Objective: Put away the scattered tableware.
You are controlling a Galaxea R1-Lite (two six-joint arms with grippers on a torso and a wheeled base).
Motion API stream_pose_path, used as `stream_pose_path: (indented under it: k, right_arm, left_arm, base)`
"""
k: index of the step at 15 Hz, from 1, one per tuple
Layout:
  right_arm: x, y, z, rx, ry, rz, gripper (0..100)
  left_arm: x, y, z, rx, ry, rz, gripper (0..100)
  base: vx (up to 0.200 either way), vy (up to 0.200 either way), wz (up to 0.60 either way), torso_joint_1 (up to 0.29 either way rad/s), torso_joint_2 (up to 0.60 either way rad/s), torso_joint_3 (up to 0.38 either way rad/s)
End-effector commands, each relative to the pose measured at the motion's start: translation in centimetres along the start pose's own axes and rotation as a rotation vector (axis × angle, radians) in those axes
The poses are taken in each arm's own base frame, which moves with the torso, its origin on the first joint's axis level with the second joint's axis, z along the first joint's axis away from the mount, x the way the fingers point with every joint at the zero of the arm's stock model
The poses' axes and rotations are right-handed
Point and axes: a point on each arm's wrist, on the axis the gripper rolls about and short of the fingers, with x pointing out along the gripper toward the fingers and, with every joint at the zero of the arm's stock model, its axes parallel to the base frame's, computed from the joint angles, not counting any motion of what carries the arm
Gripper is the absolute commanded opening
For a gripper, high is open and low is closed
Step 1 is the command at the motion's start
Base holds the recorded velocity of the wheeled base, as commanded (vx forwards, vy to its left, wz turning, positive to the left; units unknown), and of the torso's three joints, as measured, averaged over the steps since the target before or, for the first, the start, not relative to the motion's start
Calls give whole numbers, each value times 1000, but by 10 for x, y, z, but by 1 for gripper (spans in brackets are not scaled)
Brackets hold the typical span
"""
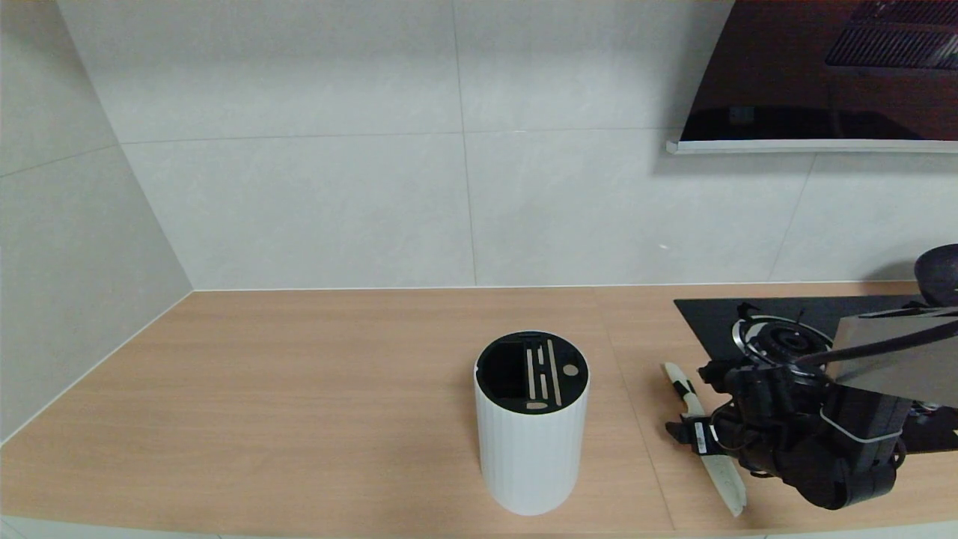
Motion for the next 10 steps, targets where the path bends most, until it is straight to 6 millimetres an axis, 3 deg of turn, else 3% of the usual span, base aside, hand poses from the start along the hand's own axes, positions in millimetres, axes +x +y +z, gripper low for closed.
stream_pose_path:
  k: [1,3,4,10]
  right_arm:
    - [1,0,-1,-1,5,0,100]
    - [3,0,-3,0,9,-2,100]
    - [4,0,-3,0,8,-2,0]
    - [5,0,-4,7,13,-2,0]
  left_arm:
    - [0,0,0,0,1,0,100]
    - [0,0,0,0,1,0,100]
    - [0,0,0,0,1,0,100]
    - [0,0,0,0,1,0,100]
  base:
    - [0,0,0,0,0,0]
    - [0,0,0,0,0,0]
    - [0,0,0,0,0,0]
    - [0,0,0,0,0,0]
